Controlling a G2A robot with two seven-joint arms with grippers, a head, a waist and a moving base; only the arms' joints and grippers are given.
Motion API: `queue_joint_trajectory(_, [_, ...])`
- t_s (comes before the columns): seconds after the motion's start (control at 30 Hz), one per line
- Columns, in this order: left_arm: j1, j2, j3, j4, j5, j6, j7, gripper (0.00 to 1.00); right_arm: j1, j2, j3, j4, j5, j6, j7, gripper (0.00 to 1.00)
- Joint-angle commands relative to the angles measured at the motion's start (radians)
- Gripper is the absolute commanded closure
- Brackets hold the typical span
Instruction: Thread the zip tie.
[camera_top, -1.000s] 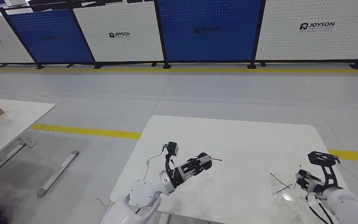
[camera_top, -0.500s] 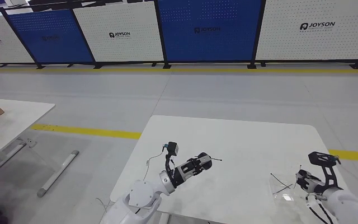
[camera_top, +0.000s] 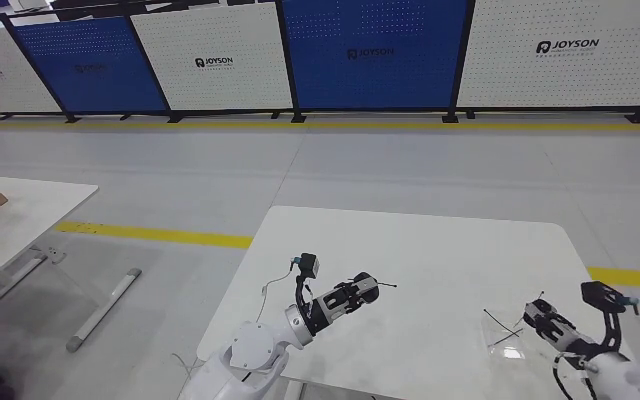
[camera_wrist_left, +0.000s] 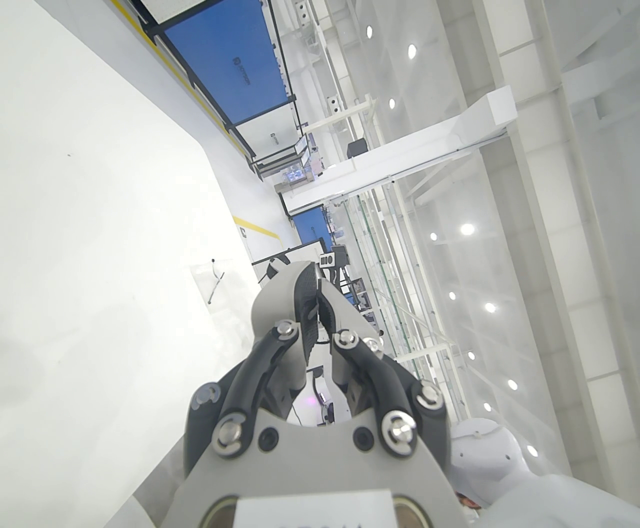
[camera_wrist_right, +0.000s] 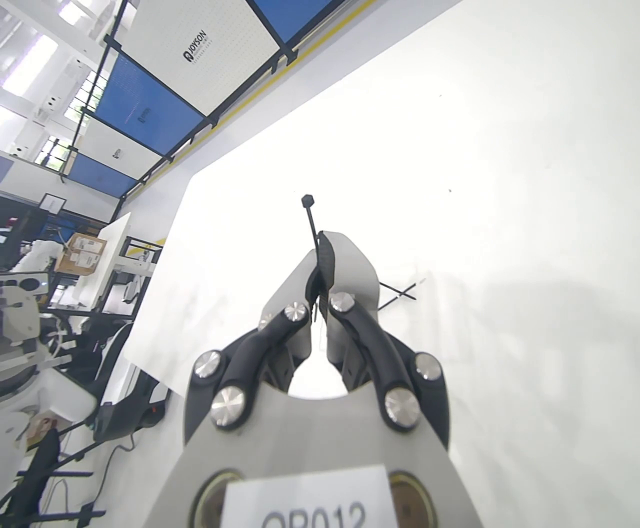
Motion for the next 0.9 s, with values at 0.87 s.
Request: queue_joint_trajectory(0.87, [0.0,0.0,0.001,0.0,0.001,0.001,0.002,1.0,-0.113,-0.021,-0.046,-0.098,0.115,0.023,-0.185,1.0])
